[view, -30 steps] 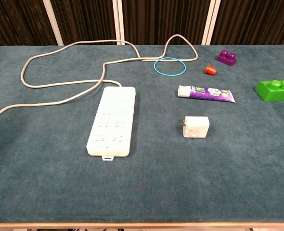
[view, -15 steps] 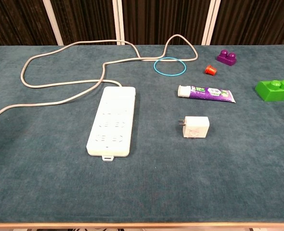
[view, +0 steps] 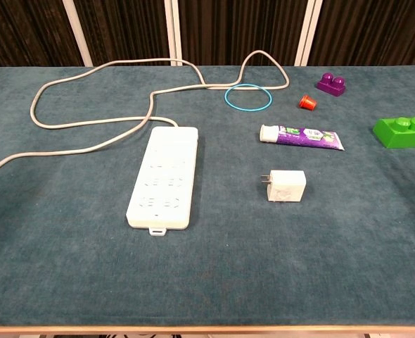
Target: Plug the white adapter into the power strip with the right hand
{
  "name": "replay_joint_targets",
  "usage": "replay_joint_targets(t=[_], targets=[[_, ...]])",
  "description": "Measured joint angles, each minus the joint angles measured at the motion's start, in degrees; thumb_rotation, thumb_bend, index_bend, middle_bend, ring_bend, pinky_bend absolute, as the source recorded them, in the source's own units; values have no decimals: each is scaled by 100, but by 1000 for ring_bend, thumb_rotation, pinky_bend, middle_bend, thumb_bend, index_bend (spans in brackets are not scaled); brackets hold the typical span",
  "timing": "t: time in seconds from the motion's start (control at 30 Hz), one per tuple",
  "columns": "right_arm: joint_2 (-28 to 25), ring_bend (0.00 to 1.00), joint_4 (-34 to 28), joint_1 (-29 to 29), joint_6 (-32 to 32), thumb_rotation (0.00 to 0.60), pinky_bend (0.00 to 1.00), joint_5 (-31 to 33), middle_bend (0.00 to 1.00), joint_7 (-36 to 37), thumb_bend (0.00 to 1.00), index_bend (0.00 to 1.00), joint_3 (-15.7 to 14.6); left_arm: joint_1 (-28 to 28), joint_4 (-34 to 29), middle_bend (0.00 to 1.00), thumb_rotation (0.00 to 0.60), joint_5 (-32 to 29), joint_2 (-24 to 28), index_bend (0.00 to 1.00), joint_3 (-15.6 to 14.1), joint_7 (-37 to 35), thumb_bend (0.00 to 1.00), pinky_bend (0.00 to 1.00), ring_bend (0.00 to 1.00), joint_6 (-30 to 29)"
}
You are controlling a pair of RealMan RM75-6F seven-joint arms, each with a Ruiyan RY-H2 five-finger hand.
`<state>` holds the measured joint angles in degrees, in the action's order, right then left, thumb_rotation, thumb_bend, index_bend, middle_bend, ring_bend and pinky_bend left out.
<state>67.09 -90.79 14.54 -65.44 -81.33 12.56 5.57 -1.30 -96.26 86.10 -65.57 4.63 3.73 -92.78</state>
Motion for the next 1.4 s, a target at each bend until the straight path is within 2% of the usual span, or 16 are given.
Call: replay_joint_targets(t=[0.1, 0.27, 0.5, 0.7, 1.07, 1.4], targets=[[11, 134, -45, 341, 528, 600, 87, 155, 106, -359, 189, 138, 71, -3, -3, 98, 600, -55, -15, 160, 29, 41, 121, 103, 0, 8], [136, 166, -131, 987, 1324, 600, 87, 661, 186, -895, 189, 155, 265, 4, -5, 99, 600, -101, -23, 161, 55, 19, 121, 103, 0, -1], [564, 187, -93, 1346, 1671, 600, 87, 1589, 279, -1343, 189, 228, 460, 13, -23, 99, 600, -172, 11, 167, 84, -80, 121, 103, 0, 16], [638, 209, -259, 1449, 1733, 600, 87, 1846, 325, -1636, 189, 265, 403, 23, -20, 99, 600, -268, 44, 171, 130, -160, 120, 103, 0, 31], [187, 271, -1045, 1342, 1630, 600, 87, 1713, 391, -1761, 189, 265, 86, 30, -44, 100, 600, -248, 27, 174, 128, -136, 121, 103, 0, 14], [274, 278, -1155, 1472, 1691, 600, 87, 1847, 392, -2237, 190, 265, -120, 16, -55, 99, 600, -329, 26, 175, 141, -101, 121, 107, 0, 86]])
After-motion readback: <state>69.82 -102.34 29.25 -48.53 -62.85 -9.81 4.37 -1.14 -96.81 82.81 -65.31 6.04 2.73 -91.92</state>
